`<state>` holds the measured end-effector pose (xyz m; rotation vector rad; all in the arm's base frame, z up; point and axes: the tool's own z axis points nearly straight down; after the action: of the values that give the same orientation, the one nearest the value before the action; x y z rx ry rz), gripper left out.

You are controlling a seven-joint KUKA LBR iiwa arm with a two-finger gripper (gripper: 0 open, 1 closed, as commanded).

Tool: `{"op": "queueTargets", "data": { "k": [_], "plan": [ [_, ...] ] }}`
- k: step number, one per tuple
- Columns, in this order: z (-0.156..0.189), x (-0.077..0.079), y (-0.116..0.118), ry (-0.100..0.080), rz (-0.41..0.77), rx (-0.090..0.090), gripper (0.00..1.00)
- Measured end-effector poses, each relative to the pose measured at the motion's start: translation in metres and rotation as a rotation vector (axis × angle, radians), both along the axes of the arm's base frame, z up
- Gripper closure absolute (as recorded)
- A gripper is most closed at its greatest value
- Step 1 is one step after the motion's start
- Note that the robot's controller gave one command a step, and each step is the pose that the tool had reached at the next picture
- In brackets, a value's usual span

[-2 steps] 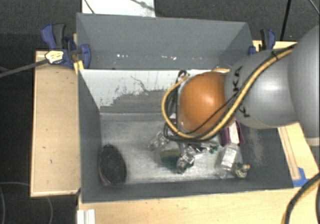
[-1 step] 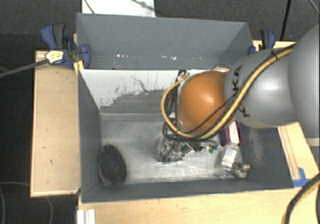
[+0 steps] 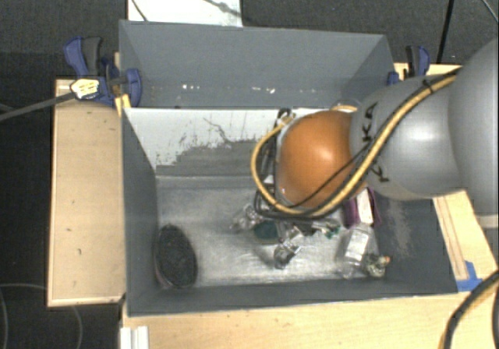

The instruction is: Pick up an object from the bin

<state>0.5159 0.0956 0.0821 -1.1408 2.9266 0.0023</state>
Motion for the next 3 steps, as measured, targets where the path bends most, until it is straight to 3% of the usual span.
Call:
{"op": "queueTargets", "data": {
  "k": [1,2,3],
  "plan": [
    [-0.009,-0.004,-0.051,-0.004,0.031,0.001,0.0],
    [-0.01,0.017,-0.087,-0.009,-0.134,0.005,0.0],
    [-0.01,0.078,-0.116,-0.006,-0.004,0.006,0.0]
  ]
}}
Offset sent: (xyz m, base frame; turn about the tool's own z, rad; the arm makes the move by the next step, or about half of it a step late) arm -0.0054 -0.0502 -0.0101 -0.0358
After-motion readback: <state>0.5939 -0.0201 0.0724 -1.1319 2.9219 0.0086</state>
